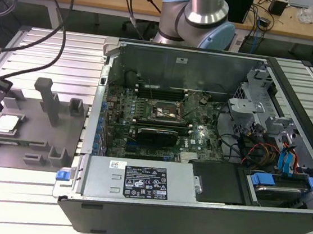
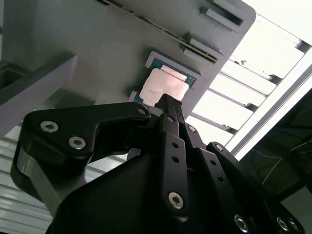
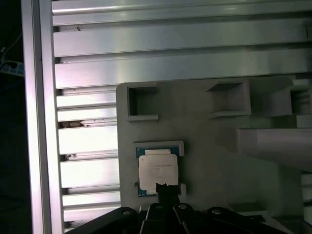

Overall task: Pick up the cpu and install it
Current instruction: 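Pick up the cpu and move it towards the insertion slot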

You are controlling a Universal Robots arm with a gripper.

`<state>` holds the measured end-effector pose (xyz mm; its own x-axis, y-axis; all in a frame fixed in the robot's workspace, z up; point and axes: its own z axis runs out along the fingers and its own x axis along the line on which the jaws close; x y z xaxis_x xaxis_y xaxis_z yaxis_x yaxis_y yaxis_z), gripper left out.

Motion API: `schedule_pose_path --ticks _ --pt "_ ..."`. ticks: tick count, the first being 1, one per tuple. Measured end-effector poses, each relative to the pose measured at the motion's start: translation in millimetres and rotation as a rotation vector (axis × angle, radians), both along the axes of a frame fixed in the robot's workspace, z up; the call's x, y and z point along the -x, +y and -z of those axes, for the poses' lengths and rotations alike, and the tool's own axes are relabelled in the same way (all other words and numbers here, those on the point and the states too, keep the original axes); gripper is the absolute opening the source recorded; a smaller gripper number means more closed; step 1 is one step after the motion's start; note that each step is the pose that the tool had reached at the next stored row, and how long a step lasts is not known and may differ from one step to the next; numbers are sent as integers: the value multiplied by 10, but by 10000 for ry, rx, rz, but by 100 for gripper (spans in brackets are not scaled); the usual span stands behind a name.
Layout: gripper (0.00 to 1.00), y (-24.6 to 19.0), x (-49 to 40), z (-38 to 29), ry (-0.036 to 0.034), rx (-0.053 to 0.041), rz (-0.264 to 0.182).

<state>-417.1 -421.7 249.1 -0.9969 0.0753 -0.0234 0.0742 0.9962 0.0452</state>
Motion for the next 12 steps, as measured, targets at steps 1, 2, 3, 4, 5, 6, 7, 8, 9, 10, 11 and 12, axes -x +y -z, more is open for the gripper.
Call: schedule_pose_path --ticks 1,2,3,4,5,6,7,8,9,10,11,12 --pt "11 -16 0 31 0 0 1" --pt "11 -22 0 49 1 1 0" --pt "11 -26 1 76 2 1 1" --pt "11 -26 1 101 1 1 2" --pt "11 -27 1 120 1 1 2" --pt "11 -26 0 146 0 1 0" --pt "11 -25 -1 165 1 1 -1" --pt "11 -23 -1 190 0 0 -2" --pt "11 -21 0 209 0 1 0" --pt "11 -20 0 234 1 1 0" --pt "11 -18 1 249 1 1 0" --pt "11 -13 2 266 1 1 3"
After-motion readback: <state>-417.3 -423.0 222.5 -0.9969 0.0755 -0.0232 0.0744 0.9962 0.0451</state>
